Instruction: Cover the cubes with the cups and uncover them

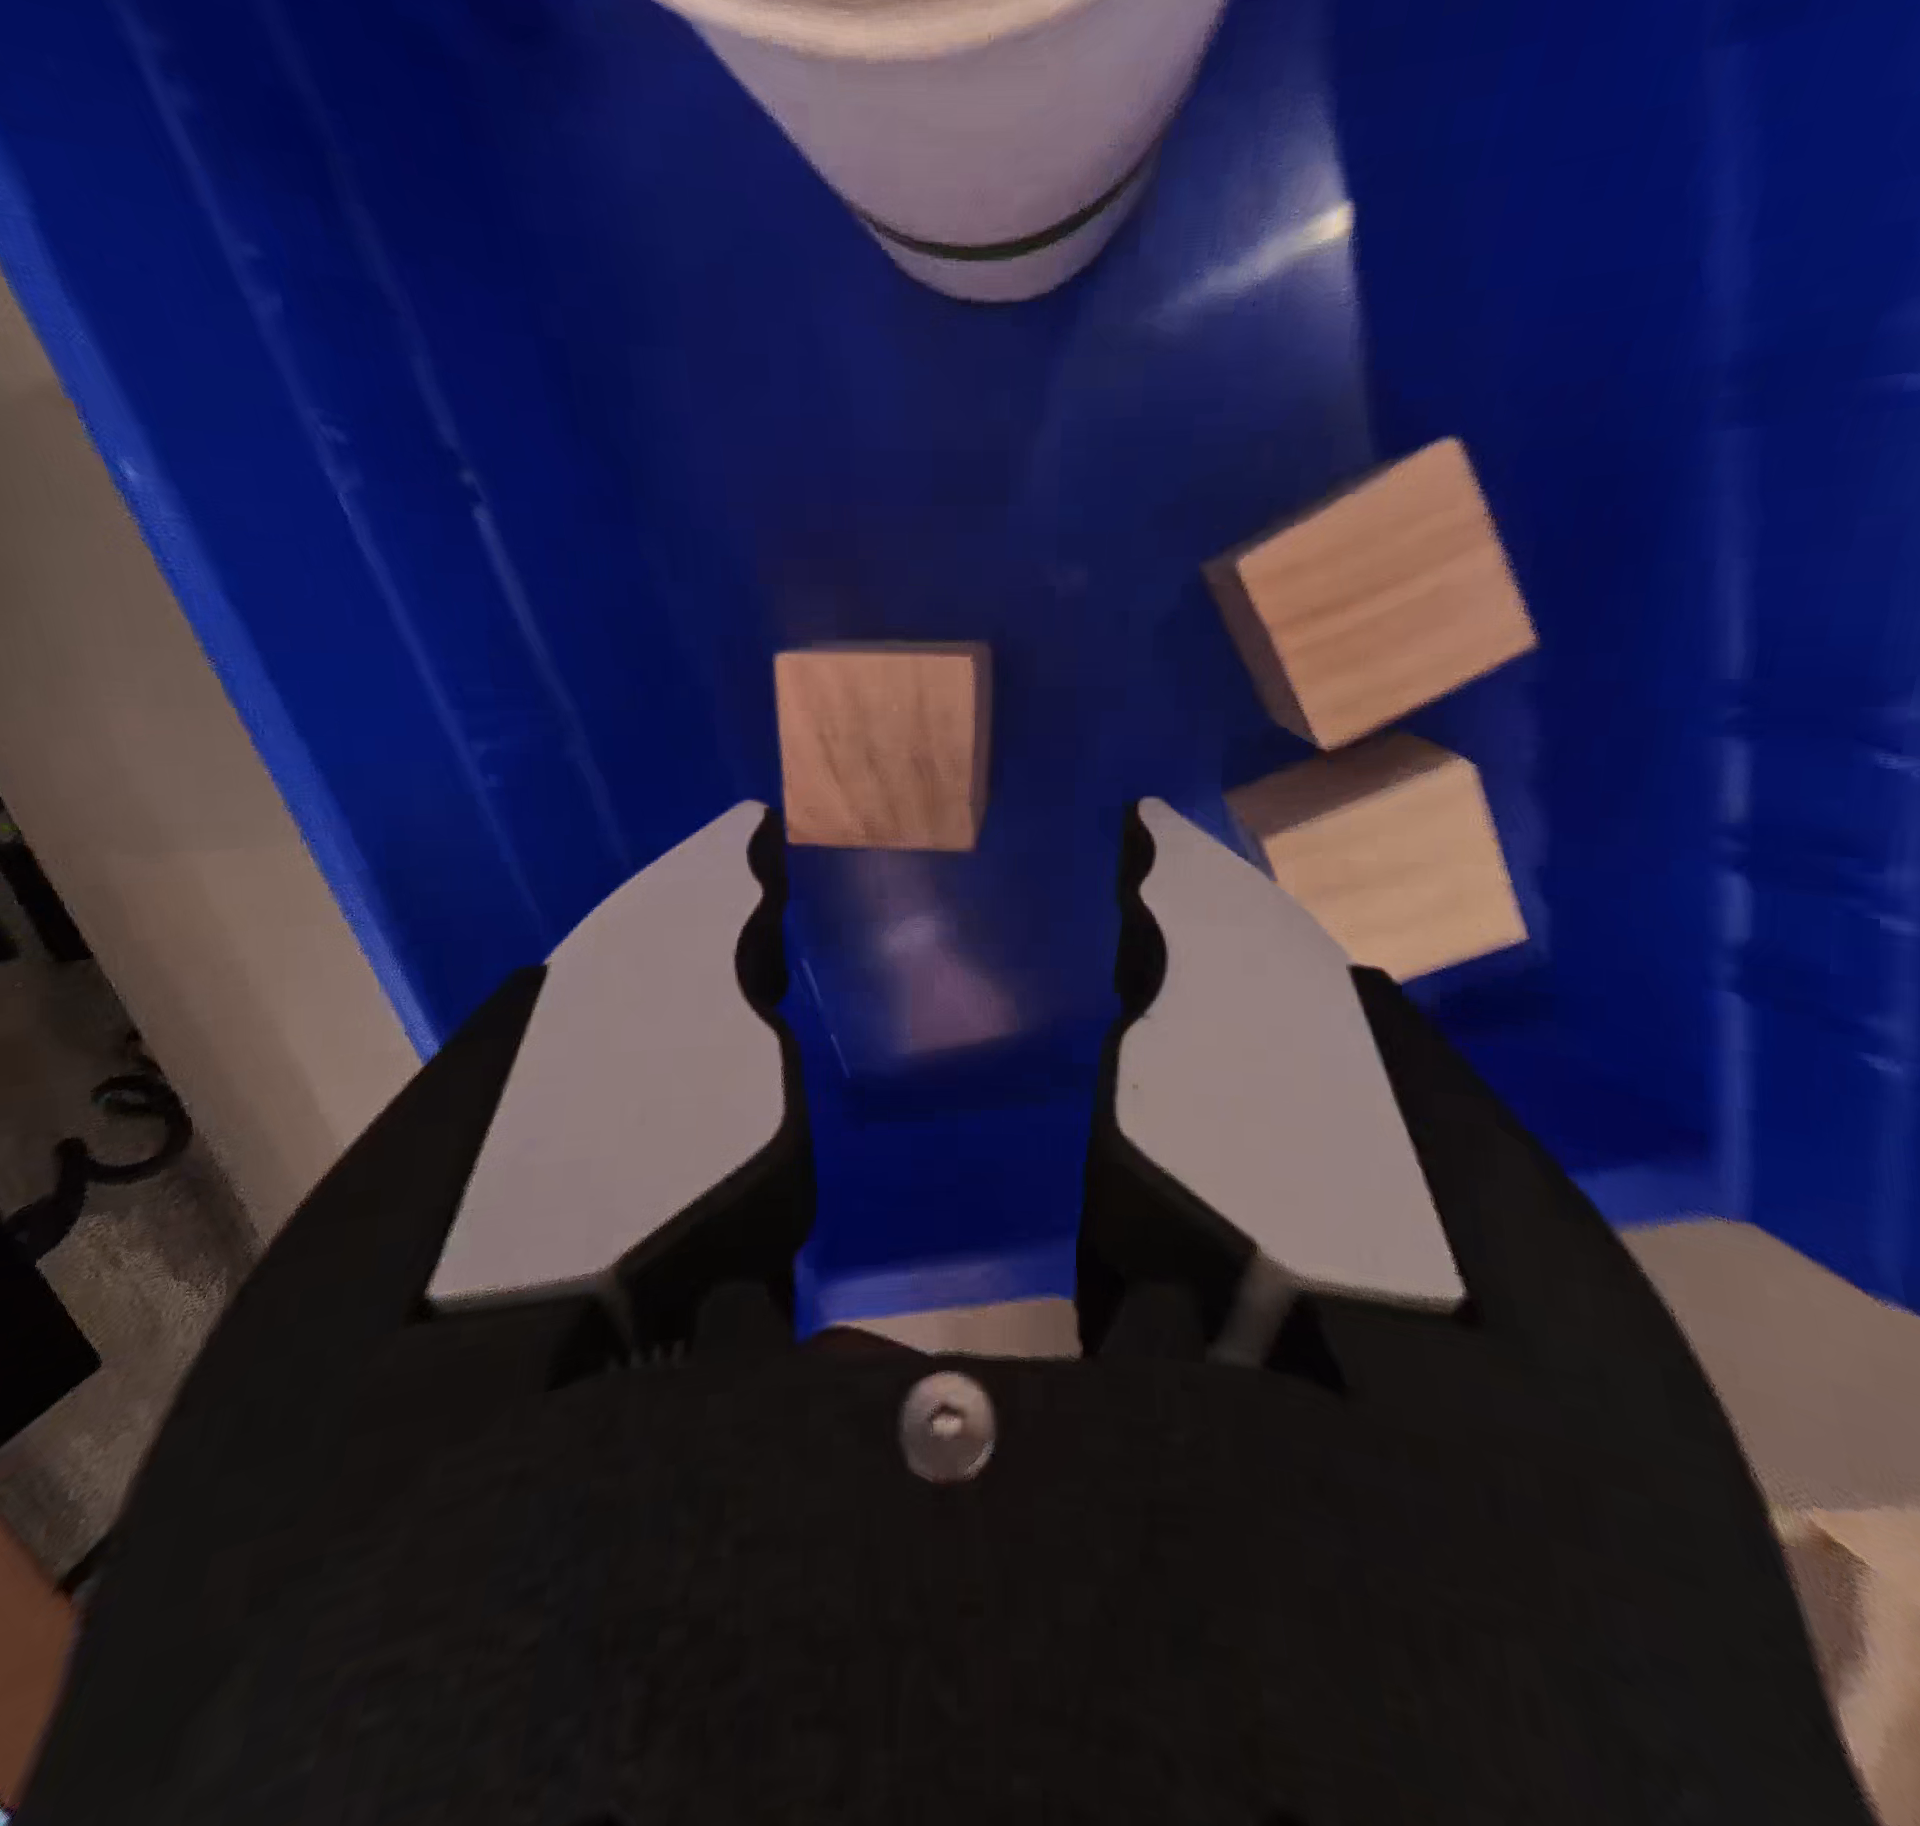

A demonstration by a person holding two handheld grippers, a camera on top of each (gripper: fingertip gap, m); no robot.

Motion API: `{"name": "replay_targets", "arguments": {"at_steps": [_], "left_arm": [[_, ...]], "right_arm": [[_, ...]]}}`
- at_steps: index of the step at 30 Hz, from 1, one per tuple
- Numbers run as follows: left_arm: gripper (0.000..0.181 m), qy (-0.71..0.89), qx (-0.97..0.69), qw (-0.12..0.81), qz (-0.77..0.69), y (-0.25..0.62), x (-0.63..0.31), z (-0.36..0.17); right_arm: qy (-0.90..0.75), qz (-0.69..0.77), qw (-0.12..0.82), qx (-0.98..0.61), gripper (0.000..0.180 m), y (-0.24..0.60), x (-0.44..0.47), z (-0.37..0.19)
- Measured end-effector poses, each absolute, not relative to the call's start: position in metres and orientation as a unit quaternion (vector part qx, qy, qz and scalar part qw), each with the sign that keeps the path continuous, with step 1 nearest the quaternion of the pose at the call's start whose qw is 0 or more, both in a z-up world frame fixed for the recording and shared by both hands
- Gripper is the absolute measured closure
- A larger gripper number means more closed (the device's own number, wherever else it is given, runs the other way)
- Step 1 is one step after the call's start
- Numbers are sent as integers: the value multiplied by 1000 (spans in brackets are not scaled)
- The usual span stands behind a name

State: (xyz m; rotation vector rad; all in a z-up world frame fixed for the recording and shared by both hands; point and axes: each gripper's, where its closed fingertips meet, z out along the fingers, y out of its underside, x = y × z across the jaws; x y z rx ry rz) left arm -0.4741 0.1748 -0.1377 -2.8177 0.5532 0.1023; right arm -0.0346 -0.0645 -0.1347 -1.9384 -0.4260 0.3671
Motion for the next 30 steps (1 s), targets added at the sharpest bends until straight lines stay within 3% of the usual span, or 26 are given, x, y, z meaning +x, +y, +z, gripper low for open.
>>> {"name": "replay_targets", "arguments": {"at_steps": [7, 11, 14, 17, 21, 24, 30], "left_arm": [[119, 181, -979, 79, 44, 182, -485, -169], [135, 169, -982, 79, 21, 181, -486, -178], [135, 174, -980, 100, -5, 174, -482, -160], [135, 197, -966, 166, -12, 163, -472, -107], [136, 298, -914, 266, -64, 130, -403, -24], [136, 398, -868, 285, -82, 98, -332, 2], [136, 474, -856, 197, -57, 81, -228, -55]], "right_arm": [[-174, 159, 527, -817, 142, -63, -31, -137], [-177, 157, 532, -813, 142, -64, -31, -133], [-177, 158, 529, -815, 142, -64, -32, -136], [-177, 158, 527, -816, 142, -63, -32, -138], [-178, 155, 531, -814, 143, -64, -33, -135], [-177, 153, 539, -809, 144, -65, -33, -129], [-181, 157, 548, -801, 143, -68, -33, -123]]}}
